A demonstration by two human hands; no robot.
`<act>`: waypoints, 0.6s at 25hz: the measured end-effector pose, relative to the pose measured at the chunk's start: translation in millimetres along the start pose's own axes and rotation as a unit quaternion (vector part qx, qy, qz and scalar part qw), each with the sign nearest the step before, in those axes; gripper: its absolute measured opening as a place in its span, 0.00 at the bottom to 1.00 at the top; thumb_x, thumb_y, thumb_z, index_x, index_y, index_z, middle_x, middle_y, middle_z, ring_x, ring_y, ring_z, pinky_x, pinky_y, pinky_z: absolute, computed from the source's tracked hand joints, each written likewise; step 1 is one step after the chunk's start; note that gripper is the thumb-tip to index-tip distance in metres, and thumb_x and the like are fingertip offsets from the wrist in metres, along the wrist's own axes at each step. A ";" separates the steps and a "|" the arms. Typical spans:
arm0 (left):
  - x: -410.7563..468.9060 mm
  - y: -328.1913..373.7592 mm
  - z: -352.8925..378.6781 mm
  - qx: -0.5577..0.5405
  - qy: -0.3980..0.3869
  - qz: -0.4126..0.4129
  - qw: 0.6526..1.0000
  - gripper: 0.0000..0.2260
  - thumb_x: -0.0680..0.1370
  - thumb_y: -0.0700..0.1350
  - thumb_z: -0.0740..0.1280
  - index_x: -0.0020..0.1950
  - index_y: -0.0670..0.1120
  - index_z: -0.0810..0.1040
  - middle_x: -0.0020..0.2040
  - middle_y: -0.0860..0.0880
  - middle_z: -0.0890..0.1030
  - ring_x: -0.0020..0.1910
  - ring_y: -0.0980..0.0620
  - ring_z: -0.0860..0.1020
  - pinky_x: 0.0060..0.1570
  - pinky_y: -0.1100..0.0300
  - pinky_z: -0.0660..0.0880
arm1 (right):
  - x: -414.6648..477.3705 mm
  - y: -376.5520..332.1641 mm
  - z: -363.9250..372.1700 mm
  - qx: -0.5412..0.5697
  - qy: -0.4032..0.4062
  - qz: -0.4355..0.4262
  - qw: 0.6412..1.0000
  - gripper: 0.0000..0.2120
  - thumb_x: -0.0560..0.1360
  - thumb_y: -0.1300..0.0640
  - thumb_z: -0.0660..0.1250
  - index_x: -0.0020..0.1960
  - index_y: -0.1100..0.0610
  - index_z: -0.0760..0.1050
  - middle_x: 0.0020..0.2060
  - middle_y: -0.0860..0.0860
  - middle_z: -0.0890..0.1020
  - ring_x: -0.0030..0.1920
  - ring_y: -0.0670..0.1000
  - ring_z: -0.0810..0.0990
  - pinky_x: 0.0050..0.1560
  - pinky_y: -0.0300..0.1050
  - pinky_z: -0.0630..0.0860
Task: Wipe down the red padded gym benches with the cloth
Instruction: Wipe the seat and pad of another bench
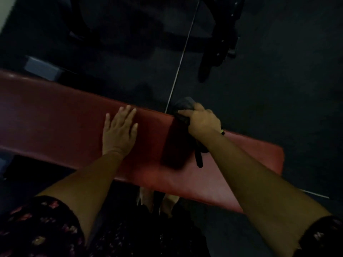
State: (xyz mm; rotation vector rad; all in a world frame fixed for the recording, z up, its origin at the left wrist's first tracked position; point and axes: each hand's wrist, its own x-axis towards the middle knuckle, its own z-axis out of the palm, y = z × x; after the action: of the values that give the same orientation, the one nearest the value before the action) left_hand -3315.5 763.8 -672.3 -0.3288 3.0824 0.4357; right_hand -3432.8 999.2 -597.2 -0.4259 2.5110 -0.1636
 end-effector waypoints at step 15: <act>-8.0 -14.2 4.5 0.015 0.016 -0.005 1.000 0.27 0.79 0.56 0.53 0.77 0.49 0.64 0.76 0.49 0.66 0.77 0.48 0.60 0.76 0.43 0.49 | 30.9 -65.2 6.6 -0.008 0.023 -0.044 0.999 0.26 0.77 0.56 0.61 0.70 0.34 0.67 0.72 0.48 0.66 0.61 0.60 0.73 0.58 0.52 0.75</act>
State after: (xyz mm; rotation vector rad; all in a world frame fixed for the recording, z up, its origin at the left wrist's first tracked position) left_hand -3304.8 753.3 -680.1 -0.3546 3.1127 0.3869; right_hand -3435.9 927.3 -605.4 -0.5461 2.5421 -0.1898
